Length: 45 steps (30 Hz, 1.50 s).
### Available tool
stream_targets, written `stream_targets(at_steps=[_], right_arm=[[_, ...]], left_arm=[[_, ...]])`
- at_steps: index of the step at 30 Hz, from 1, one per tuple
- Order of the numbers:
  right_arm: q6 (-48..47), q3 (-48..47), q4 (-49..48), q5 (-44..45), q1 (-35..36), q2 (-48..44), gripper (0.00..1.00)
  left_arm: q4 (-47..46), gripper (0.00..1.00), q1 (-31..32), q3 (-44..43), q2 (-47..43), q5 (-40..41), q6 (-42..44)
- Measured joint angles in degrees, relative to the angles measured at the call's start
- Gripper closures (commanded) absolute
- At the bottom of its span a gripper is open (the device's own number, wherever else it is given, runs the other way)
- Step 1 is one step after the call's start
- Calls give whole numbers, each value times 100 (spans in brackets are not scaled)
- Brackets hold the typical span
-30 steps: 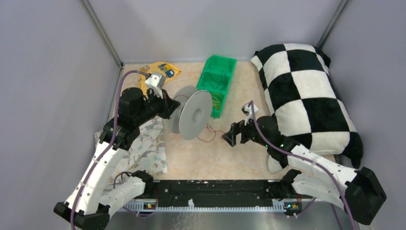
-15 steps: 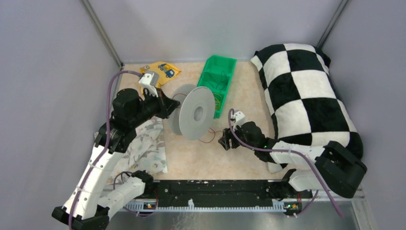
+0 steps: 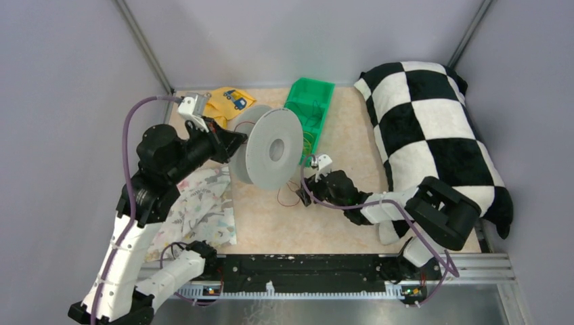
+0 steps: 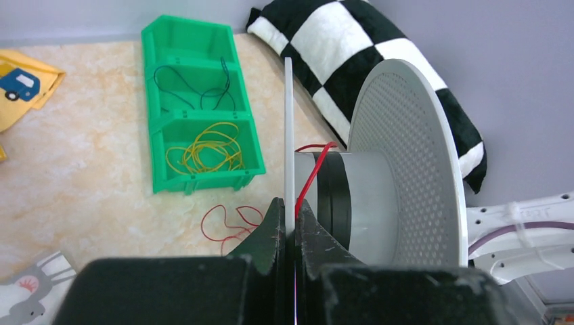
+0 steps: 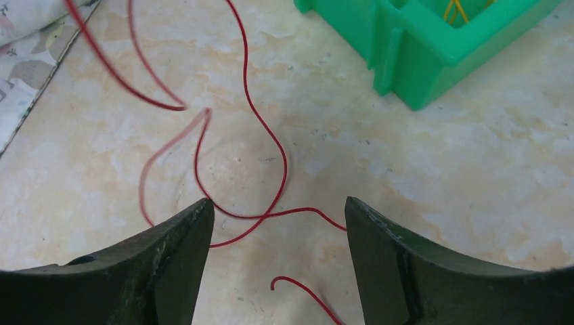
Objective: Wrap the cables
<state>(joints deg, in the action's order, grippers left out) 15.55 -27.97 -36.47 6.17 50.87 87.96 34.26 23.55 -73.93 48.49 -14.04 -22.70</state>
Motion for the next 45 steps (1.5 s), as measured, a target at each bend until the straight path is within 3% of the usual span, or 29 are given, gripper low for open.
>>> stream_targets(at_steps=[12,17,28,36,39,41,42,45], right_arm=[[-348,-96,-1366,-466,4,695,27],[-173,-92,-1685,-527,4,868,31],[9,-94,-1843,-734,94,942,32],[-306,-109,-1801,-660,192,1102,30],[-402,-212,-1755,-540,267,1394,44],[-459,-321,-1731,-367,286,1598,73],[-483,-356,-1711,-284,289,1663,97],[-444,-299,-1744,-22,291,1626,100]], left_arm=[[-37,100,0,-118,-22,-87,-173],[-22,100,0,-162,-24,7,-221],[306,100,0,-1045,-140,380,-317],[348,100,0,-1226,-212,452,-317],[391,100,0,-1224,-184,450,-319],[400,100,0,-1224,-173,450,-319],[398,100,0,-1224,-173,452,-321],[398,100,0,-1222,-175,507,-319]])
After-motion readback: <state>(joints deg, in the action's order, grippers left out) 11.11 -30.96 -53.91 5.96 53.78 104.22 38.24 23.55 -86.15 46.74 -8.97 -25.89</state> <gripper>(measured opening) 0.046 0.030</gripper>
